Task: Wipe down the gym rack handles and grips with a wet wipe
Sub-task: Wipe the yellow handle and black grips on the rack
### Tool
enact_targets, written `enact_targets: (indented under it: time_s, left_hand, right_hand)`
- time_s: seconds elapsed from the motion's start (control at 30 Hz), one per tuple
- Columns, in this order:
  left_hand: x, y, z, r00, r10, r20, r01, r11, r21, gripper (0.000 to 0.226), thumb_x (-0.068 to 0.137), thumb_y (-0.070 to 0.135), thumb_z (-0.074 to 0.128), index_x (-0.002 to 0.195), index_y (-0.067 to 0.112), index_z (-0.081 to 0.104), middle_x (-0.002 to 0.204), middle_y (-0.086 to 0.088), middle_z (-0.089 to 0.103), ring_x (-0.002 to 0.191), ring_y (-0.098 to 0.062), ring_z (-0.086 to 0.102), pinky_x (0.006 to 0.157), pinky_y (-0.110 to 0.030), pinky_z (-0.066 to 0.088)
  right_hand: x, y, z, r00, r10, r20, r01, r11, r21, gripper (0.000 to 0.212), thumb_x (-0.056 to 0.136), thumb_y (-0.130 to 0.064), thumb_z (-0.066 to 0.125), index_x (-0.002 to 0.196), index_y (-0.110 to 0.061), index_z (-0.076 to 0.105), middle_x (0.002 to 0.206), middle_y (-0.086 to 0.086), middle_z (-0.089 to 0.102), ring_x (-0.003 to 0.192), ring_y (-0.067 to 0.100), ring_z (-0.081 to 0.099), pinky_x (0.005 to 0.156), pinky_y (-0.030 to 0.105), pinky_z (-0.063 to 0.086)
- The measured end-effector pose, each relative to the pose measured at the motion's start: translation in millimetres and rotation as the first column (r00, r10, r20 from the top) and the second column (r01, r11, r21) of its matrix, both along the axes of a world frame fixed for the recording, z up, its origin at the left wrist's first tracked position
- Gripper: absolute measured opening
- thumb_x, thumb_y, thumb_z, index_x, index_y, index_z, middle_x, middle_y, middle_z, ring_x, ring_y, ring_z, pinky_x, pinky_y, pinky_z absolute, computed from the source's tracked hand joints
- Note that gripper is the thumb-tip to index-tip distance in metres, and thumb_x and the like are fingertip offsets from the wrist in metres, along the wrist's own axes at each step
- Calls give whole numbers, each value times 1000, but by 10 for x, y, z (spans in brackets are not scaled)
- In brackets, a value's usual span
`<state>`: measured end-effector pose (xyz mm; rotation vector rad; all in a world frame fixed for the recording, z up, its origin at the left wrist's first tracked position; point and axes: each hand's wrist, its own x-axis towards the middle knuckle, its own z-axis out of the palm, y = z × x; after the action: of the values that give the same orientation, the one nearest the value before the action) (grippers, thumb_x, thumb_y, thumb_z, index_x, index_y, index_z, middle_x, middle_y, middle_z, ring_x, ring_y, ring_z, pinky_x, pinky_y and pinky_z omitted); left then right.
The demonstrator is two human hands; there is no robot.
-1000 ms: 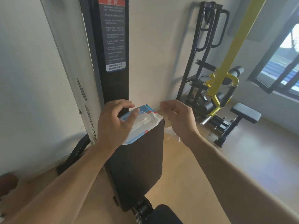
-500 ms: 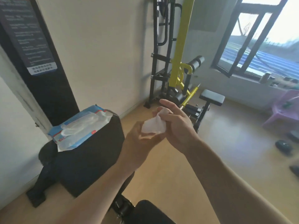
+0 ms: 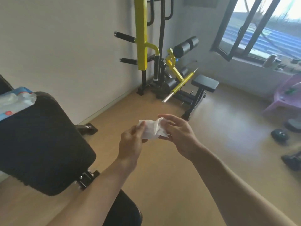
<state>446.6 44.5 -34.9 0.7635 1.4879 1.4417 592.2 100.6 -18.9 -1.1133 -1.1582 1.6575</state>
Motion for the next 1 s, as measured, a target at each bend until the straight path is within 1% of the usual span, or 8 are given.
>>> enact_targets:
  time_s: [0.13,0.27,0.33,0.47,0.57,0.77,0.9,1.0]
  left_hand:
    - [412,150,-33,999,-47,-27,46,999,-23,30,96,45,59,90,20,75,93,-5,77,91,-23,73,82,-33,61]
    - [674,273,-154,997,-55,-53,52,997,-61,33,91,53,63,95,20,68,95,-5,74,91,-23,71,83,-34,61]
    - [715,302,-214,990,-80,-112,82,997,9,44,80,64,67,107,30,63,108,1,70,101,-20,68,91,-41,57]
    - [690,470,-241,934,-204,-294,226,973,42,37,77,59,74,104,35,68,104,10,73,101,-12,66,84,-28,53]
    - [609,779,-291,971,-81,-224,78,997,-22,16,87,38,74,85,22,74,81,8,76,79,-13,68,68,-22,51]
    - [287,1630,-493,999,30,-31,-31,999,-28,12,92,31,70,92,19,73,80,2,78,78,-15,73,77,-37,61]
    - [73,2213,-581,999,37,-25,-37,999,9,20,95,33,65,101,15,71,83,-2,75,77,-15,70,64,-29,61]
    - [-115,2639,-590,996,71,-54,-72,997,-21,19,94,33,67,102,17,71,88,0,76,83,-16,73,73,-33,63]
  right_hand:
    - [468,10,-41,994,94,56,-96,995,38,29,90,-2,70,117,-10,69,110,17,70,94,29,71,81,42,61]
    - [679,76,-145,978,-64,198,51,996,68,13,88,-13,74,97,-5,73,97,18,74,84,28,72,73,37,62]
    - [743,164,-177,978,-74,193,72,997,18,17,89,-22,73,93,-5,73,94,16,75,85,31,73,70,38,61]
    - [792,402,-182,958,28,284,-8,997,-71,26,84,-29,77,95,-6,74,86,9,71,79,24,69,64,32,59]
    - [776,669,-203,965,126,229,-92,984,-154,33,86,-25,76,106,0,70,91,10,69,83,24,68,70,36,61]
    - [593,1450,-388,973,200,114,-170,958,-229,37,87,-22,75,118,-3,69,121,21,68,111,34,67,97,46,54]
    - [276,2109,-458,996,17,-83,-41,953,-299,28,92,-24,70,114,-9,75,114,15,69,99,25,66,90,38,57]
    - [12,2510,-483,994,-35,-103,-9,918,-397,25,93,-24,68,115,-13,75,108,10,70,91,24,69,76,33,58]
